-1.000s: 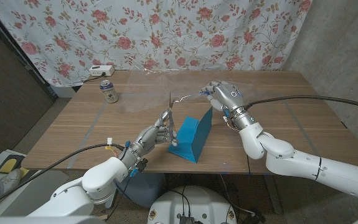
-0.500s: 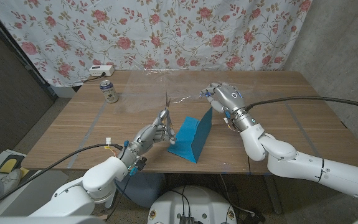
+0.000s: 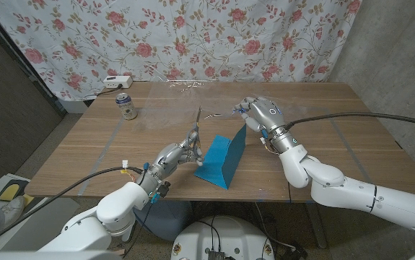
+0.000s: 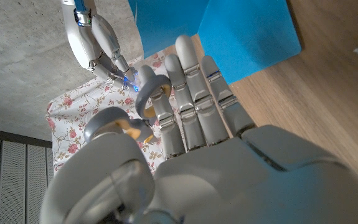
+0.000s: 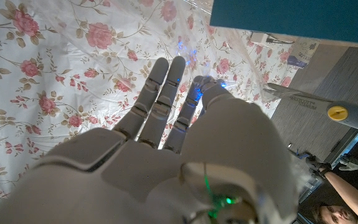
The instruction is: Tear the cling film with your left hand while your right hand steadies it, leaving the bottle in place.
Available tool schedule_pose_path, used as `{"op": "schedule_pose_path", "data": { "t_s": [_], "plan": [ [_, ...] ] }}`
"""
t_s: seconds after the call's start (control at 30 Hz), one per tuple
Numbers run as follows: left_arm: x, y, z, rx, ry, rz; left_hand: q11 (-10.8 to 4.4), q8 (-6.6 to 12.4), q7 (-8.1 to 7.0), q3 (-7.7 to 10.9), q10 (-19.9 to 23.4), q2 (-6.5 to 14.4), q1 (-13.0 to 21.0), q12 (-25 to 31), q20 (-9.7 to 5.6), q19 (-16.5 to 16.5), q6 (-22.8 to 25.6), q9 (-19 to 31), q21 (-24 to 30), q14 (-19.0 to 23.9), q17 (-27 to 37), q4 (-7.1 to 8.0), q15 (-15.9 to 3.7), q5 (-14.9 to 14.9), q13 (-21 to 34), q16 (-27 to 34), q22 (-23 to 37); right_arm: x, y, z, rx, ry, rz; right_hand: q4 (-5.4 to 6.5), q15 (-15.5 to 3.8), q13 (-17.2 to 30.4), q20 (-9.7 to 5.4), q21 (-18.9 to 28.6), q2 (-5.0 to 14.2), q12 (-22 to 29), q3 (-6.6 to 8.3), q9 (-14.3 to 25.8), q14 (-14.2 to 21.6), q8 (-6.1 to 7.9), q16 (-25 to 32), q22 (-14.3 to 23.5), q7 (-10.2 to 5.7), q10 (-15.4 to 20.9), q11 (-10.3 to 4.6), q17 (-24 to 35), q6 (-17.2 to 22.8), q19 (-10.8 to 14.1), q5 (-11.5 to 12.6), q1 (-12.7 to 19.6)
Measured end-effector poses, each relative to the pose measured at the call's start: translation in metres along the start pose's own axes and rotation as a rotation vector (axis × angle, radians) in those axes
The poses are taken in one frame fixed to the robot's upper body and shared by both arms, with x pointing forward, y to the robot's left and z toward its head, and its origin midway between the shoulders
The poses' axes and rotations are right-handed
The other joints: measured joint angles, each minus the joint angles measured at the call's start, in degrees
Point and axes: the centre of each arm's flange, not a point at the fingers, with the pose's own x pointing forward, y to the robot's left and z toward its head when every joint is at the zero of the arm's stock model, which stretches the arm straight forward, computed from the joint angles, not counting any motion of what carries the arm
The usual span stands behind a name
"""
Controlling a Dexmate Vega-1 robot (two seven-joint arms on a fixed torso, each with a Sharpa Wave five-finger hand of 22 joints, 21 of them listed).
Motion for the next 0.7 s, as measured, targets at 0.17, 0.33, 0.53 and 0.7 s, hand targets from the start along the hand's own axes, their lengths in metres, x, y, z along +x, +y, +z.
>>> {"op": "schedule_pose_path", "data": {
  "t_s": [0.17,0.33,0.53,0.7],
  "plan": [
    [-0.0021,-0.0012,-0.0018,-0.004,0.0,0.0,0.0,0.0,0.0,-0.41,0.0,-2.5,-0.1,0.2,0.0,0.0,0.0,-0.5,0.0,0.0,0.0,-0.78,0.0,-1.8,0.0,-0.2,0.0,0.0,-0.0005,0.0,-0.003,0.001,0.001,0.0,0.0,0.0,0.0,0.0,0.0,-0.1,0.0,0.0,0.0,0.0,0.0,0.0,0.0,0.0,0.0,-0.2,0.0,0.0,0.0,0.0],
    [-0.0052,-0.0019,-0.003,-0.001,0.004,0.002,-0.03,0.02,0.0,-3.32,0.0,-6.7,-3.8,0.2,-0.22,0.2,0.0,-1.1,0.3,0.0,-0.1,-0.09,0.0,-2.5,-0.1,-0.4,-0.2,0.0,-0.0003,0.0003,-0.007,0.0,0.003,0.0,0.0,0.0,0.0,0.0,0.0,-0.2,0.0,0.0,0.0,-0.27,0.0,0.0,0.0,0.0,-0.01,-0.2,0.0,0.0,0.0,0.0],
    [-0.008,-0.0013,-0.0016,0.012,0.004,0.01,-0.15,0.02,0.0,-6.97,-0.1,-11.4,-8.5,-0.1,-0.22,0.2,0.0,-1.1,0.3,0.0,-0.3,1.05,0.01,-2.4,-0.4,-0.6,-0.3,-0.0007,0.0014,0.0022,-0.01,-0.001,0.01,0.0,0.0,0.0,0.0,0.0,0.0,-0.2,0.0,0.0,0.0,-0.27,0.0,0.0,0.0,0.1,-0.1,-0.2,0.0,0.0,0.0,0.0],
    [-0.0093,-0.0011,0.0005,0.025,0.001,0.015,-0.23,-0.28,0.0,-9.2,-0.2,-14.0,-11.1,-0.4,-0.22,0.2,0.0,-1.0,0.0,0.0,0.0,1.68,0.01,-1.5,-0.4,-1.0,-0.4,-0.0005,0.0021,0.0032,-0.013,0.0,0.014,0.0,0.0,0.0,0.0,0.0,0.0,-0.2,0.0,0.0,0.0,-0.27,0.0,0.0,0.0,0.1,-0.11,-0.2,0.0,0.0,0.0,0.0]
  ]
}}
